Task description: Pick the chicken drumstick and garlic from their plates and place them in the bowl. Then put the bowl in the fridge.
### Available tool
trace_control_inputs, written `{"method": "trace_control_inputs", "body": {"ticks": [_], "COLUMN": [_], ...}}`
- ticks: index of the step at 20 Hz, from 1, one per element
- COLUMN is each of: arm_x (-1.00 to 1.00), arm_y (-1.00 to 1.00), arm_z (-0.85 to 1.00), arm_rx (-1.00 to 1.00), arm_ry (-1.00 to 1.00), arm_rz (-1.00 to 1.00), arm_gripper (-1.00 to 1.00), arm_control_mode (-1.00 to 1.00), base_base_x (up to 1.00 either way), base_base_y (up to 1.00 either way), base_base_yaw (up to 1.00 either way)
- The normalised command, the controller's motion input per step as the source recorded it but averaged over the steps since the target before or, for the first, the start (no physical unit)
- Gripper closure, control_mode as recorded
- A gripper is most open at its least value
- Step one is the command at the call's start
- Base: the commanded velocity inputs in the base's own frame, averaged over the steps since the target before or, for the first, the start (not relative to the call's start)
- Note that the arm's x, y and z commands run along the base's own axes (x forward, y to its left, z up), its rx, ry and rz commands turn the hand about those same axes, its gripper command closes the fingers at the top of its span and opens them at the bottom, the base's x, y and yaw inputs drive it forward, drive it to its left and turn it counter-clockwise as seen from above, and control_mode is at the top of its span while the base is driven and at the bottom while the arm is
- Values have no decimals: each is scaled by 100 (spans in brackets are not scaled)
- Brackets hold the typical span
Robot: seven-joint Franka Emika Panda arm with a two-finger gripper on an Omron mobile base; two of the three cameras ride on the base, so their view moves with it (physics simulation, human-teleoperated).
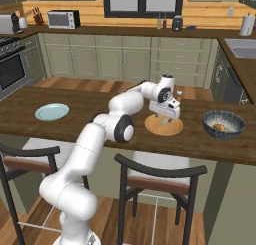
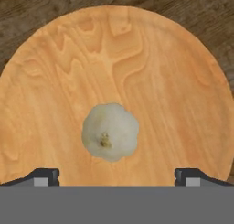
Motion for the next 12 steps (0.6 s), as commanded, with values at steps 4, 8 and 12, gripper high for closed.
{"method": "trace_control_inputs", "body": {"ticks": [4, 8, 12], "arm_x": [-14, -2, 0], "arm_y": [16, 6, 0], "arm_z": [-29, -37, -13], "arm_rx": [-10, -7, 0], "arm_ry": [-17, -15, -5], "arm_rz": [0, 0, 0], "arm_gripper": [-100, -100, -100], "arm_control_mode": [-100, -100, -100], "base_base_x": [0, 0, 0], "base_base_y": [0, 0, 0], "base_base_yaw": [0, 0, 0]}}
